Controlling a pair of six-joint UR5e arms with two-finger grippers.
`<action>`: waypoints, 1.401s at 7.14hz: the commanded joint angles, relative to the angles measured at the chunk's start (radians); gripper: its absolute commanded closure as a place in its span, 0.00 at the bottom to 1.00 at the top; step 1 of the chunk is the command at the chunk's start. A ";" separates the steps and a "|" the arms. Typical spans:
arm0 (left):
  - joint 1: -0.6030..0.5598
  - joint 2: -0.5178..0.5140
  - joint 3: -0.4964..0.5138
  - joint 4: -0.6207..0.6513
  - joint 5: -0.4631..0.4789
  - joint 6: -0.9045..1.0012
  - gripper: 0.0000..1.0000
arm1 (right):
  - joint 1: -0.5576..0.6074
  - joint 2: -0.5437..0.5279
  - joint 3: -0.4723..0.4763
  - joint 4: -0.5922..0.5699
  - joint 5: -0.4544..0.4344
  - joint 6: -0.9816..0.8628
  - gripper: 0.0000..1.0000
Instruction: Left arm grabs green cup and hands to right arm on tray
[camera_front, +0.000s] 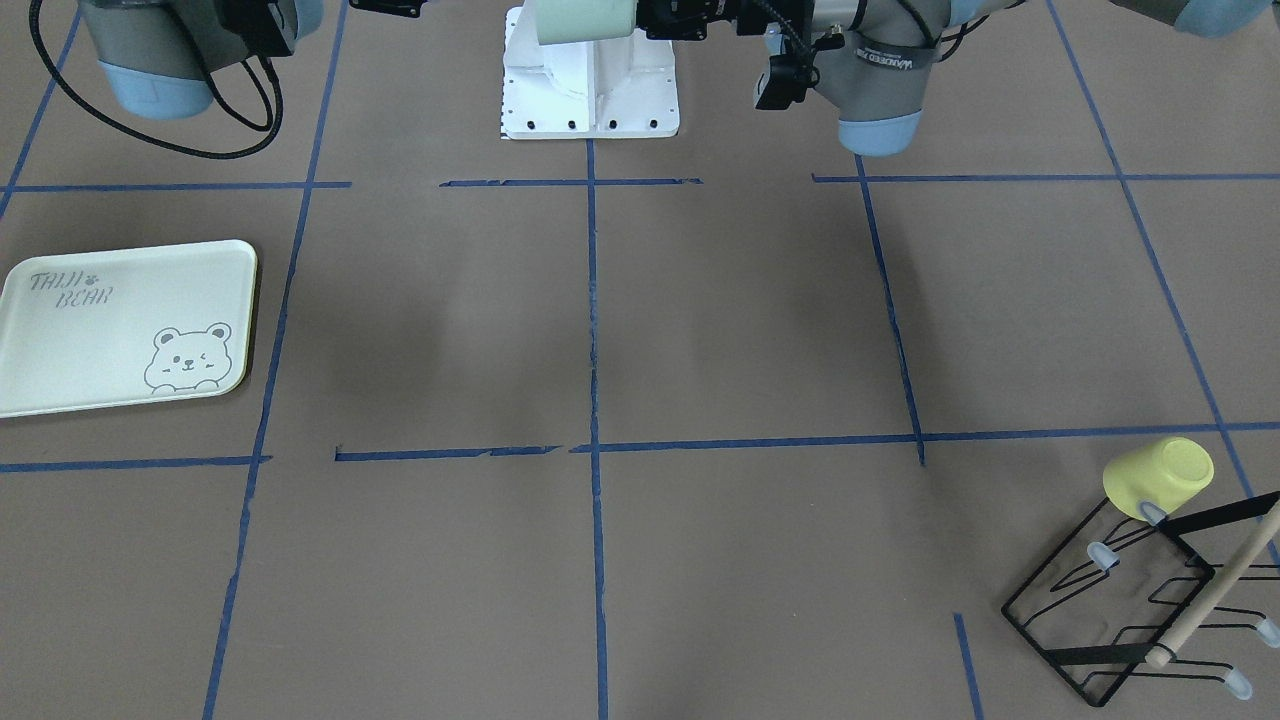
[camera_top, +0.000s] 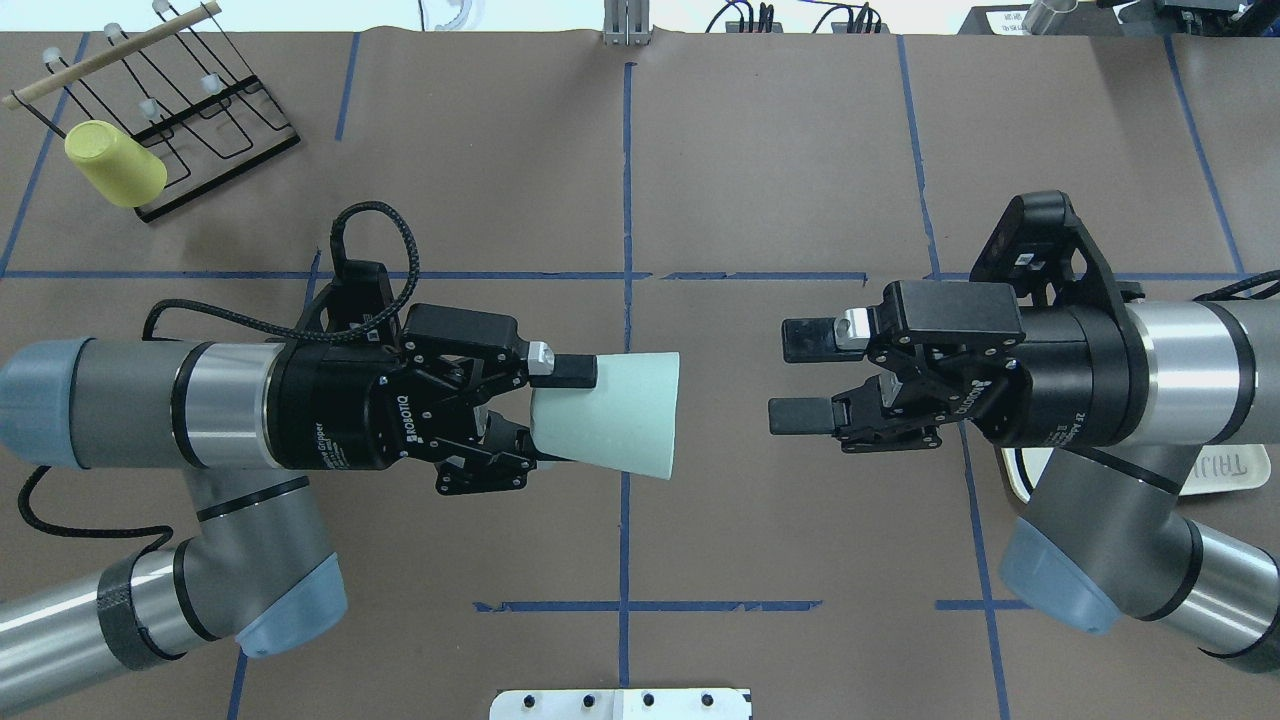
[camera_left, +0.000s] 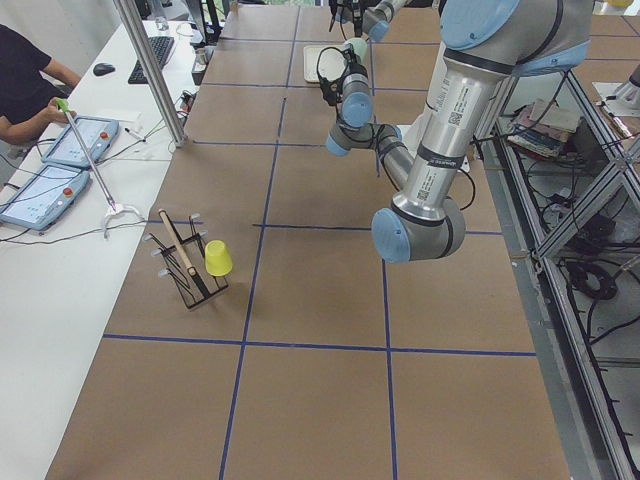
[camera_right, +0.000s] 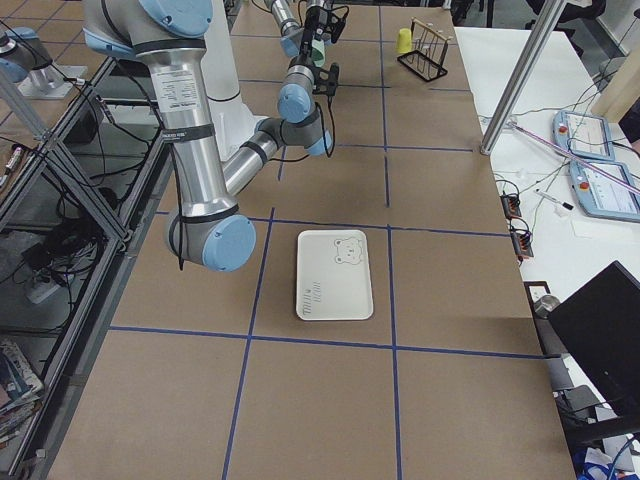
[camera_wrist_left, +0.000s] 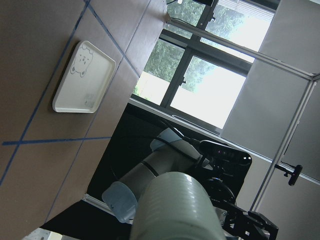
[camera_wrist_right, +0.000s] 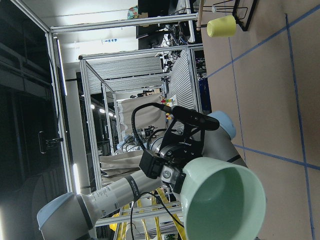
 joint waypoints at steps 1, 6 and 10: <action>0.011 -0.007 0.010 -0.029 0.000 -0.016 0.96 | -0.019 0.004 -0.002 -0.001 -0.005 -0.049 0.02; 0.081 -0.014 0.010 -0.030 0.074 -0.013 0.95 | -0.046 0.050 -0.018 -0.016 -0.041 -0.051 0.03; 0.104 -0.031 0.013 -0.021 0.138 -0.011 0.94 | -0.073 0.065 -0.019 -0.019 -0.068 -0.058 0.04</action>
